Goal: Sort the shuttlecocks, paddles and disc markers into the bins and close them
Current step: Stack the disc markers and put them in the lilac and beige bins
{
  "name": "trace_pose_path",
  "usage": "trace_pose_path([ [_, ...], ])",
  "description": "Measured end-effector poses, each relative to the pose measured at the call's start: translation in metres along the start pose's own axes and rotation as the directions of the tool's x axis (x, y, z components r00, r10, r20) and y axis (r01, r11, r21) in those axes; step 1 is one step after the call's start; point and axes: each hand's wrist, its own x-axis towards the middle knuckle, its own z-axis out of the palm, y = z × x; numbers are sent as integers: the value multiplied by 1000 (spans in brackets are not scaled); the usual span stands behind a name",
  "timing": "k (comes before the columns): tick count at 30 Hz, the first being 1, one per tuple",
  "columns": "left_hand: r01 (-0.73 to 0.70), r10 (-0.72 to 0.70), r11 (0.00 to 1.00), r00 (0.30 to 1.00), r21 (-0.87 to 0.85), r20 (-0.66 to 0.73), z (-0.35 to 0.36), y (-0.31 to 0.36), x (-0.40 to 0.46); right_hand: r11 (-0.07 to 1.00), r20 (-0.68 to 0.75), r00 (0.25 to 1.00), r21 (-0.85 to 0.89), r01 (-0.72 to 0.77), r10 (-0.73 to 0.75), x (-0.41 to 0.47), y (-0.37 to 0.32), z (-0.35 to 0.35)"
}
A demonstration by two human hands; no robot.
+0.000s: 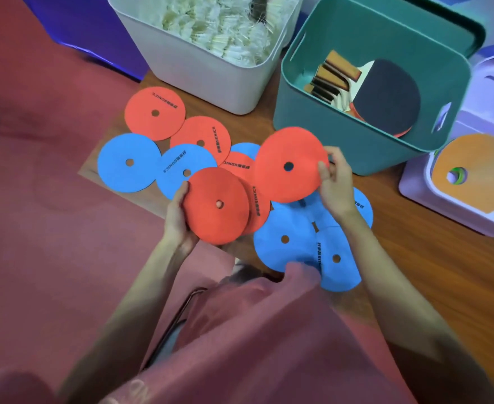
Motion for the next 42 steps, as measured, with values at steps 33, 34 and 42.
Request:
trace_pose_path([
  [33,-121,80,952,985,-282,-151,-68,-9,-12,587,18,888,-756,-289,460,-3,22,134],
  [34,-125,81,950,984,-286,-158,-69,-10,-13,604,59,877,-747,-279,477,0,24,130],
  [42,-121,82,962,983,-244,-164,-63,-10,-13,900,373,915,-435,24,156,-3,9,54],
])
